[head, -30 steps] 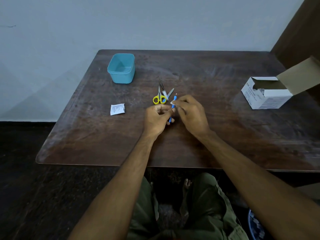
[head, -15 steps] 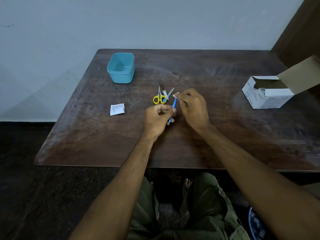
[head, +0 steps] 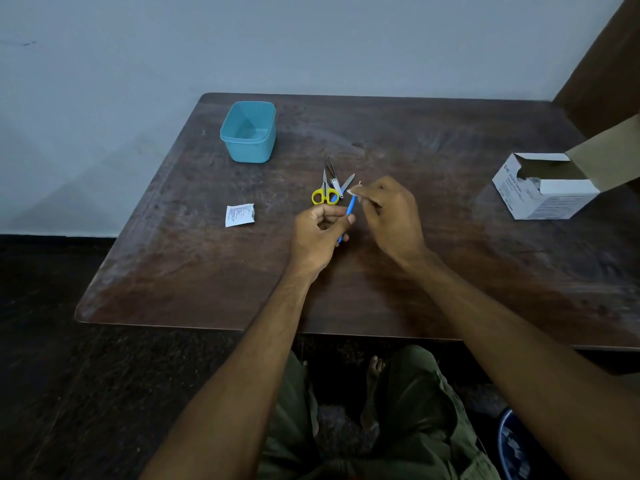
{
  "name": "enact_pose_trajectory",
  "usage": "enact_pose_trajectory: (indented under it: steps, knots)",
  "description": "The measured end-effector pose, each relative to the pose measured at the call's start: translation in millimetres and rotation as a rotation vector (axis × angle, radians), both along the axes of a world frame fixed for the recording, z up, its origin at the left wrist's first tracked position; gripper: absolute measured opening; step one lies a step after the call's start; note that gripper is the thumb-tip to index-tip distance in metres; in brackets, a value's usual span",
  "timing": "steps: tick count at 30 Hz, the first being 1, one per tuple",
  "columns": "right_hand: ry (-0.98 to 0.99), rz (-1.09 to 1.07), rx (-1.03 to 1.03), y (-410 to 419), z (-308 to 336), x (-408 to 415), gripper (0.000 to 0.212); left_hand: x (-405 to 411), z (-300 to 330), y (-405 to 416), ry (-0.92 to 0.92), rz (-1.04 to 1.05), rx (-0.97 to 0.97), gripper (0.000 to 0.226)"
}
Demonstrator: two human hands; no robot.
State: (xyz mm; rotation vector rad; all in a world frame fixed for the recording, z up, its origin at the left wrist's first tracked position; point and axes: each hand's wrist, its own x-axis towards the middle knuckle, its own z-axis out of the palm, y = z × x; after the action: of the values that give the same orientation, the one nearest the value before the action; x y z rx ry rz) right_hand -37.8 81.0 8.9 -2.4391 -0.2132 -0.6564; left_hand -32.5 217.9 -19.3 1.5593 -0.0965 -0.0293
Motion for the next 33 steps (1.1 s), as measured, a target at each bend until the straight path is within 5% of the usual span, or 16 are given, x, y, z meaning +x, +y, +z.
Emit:
enact_pose_trajectory:
  steps: [9,15,26,33]
  knots:
    - [-0.015,-0.04,0.126,-0.8,0.5,-4.4,0.026,1.9,-1.2,-1.6,-0.002,-0.008,-0.022,0.009]
    - [-0.014,0.085,-0.159,2.5,1.7,-19.3,0.031,4.8,-3.3,5.1,0.036,-0.014,-0.145,0.013]
    - [0.016,0.083,-0.316,5.3,7.2,-19.5,0.025,3.4,-3.8,1.9,-0.001,0.038,-0.123,0.019]
    - [0.061,-0.062,-0.247,-5.4,17.3,-1.1,0.032,1.7,-5.8,-1.1,-0.026,0.085,-0.092,0.021]
